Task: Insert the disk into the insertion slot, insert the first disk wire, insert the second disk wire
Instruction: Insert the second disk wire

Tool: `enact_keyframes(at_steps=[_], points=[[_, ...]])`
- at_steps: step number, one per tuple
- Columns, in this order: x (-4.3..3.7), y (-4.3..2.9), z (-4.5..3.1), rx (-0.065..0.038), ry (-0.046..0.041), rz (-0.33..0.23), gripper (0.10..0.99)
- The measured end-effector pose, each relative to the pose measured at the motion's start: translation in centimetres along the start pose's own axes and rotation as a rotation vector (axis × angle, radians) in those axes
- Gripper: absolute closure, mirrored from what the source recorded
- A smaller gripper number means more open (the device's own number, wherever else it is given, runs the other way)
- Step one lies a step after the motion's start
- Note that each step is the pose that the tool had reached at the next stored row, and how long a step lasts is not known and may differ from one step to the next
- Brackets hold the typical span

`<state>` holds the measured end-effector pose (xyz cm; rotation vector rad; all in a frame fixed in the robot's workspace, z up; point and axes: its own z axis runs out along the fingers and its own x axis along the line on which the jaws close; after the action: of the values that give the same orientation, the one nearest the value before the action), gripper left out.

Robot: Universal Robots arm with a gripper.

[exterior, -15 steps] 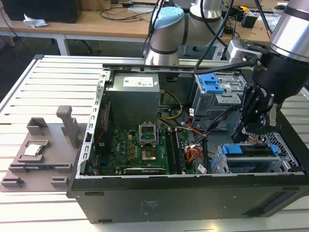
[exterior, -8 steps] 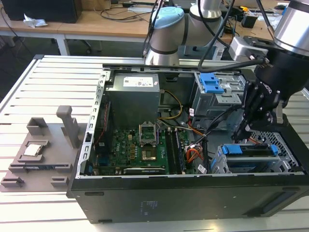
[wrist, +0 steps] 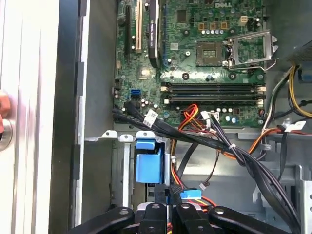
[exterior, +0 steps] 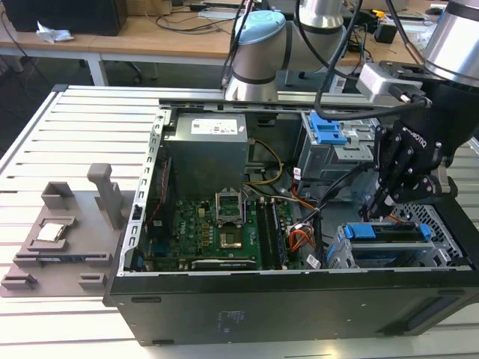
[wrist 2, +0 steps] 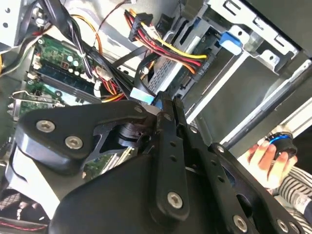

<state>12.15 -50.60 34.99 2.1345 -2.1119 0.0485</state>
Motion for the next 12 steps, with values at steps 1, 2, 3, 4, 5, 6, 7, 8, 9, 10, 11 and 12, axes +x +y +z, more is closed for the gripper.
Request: enact_keyframes(at_steps=[1, 2, 3, 4, 5, 6, 7, 8, 9, 10, 11, 12], points=[[0.52, 0.01, 0.07, 0.000, -0.0034, 0.000, 0.941], [0.82, 0.01, 0.12, 0.000, -0.0054, 0.000, 0.941], [1.30, 0.01, 0.19, 0.000, -0.0090, -0.001, 0.941], [1.77, -0.16, 0.28, 0.000, -0.0158, -0.001, 0.941], [1.77, -0.34, 0.27, 0.000, -0.0169, -0.001, 0.941], [1.77, -0.57, 0.28, 0.000, -0.0178, -0.001, 0.941], [1.77, -1.04, 0.29, -0.001, -0.0184, -0.001, 0.941], [1.76, -1.26, 0.30, -0.001, -0.0189, -0.002, 0.941], [1.75, -1.42, 0.35, -0.001, -0.0199, -0.002, 0.941], [1.74, -1.61, 0.48, -0.001, -0.0218, -0.002, 0.941], [1.72, -1.62, 0.56, -0.001, -0.0227, -0.002, 0.941], [1.70, -1.63, 0.60, -0.001, -0.0247, -0.002, 0.941]])
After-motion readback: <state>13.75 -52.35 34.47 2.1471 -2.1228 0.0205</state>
